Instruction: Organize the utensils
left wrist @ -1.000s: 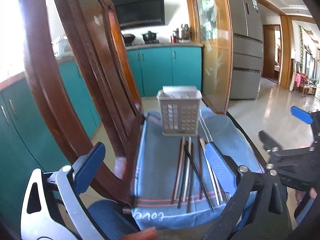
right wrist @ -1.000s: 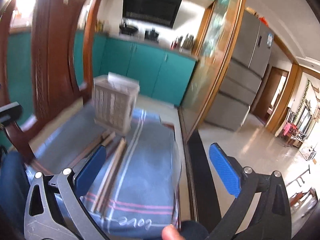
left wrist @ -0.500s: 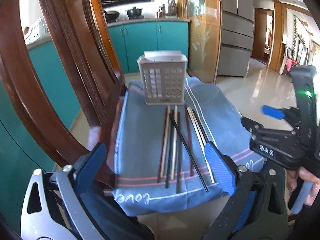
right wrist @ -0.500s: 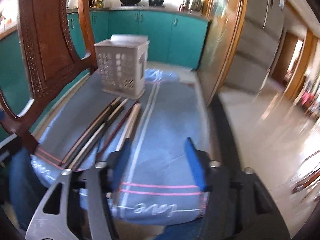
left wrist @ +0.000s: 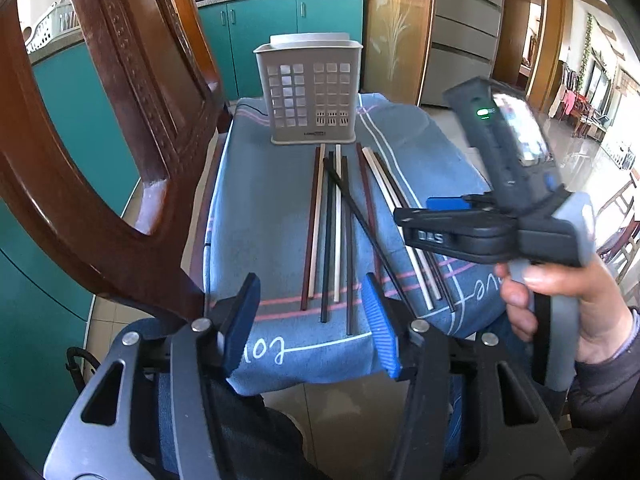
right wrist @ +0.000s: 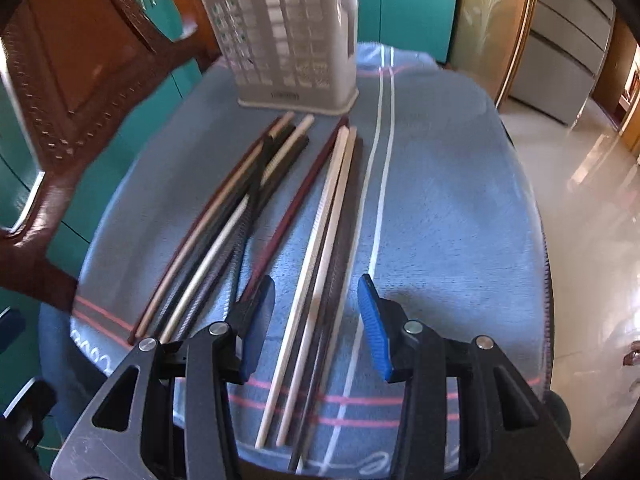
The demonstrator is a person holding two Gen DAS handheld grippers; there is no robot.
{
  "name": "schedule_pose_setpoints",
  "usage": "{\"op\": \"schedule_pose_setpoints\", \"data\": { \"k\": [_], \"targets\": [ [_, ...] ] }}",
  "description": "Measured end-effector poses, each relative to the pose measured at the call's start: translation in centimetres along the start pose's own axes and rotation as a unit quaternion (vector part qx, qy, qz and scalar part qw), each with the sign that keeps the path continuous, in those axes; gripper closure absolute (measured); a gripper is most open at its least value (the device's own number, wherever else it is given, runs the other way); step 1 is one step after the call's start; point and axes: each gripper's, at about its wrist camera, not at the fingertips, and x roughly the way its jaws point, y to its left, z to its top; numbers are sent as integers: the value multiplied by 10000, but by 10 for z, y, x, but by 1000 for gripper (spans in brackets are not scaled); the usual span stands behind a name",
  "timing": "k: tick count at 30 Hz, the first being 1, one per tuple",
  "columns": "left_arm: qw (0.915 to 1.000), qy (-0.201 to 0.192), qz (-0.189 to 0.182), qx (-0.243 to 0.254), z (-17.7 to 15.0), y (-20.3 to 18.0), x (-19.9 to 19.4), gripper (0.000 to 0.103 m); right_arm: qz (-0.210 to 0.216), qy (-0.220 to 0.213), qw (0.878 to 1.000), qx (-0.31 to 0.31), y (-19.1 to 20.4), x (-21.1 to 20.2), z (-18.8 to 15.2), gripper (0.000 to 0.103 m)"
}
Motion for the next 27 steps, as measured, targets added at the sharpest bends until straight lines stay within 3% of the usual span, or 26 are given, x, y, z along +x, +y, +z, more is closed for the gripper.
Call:
{"op": "schedule_pose_setpoints", "data": {
  "k": [5,8,15,18,24,27],
  "targets": [
    [10000,68,-41,12,1,1,4,49,-192,0,9998,-33,-3,7,1,70],
    [9999,113,-70,24,2,1,9,47,-319,-34,9995,-46,-7,10,4,85],
    [9997,212,-133,23,1,3,17,45,-392,-216,9987,262,-24,8,9,87],
    [9995,266,-181,-16,-1,4,20,45,-326,-381,9977,454,-34,-2,11,96],
    [9988,368,-317,20,-4,-3,27,45,-233,-303,9968,704,-52,-4,15,96],
    [9986,390,-344,61,-3,-7,31,45,-224,-254,9971,680,-54,0,15,89]
  ]
}}
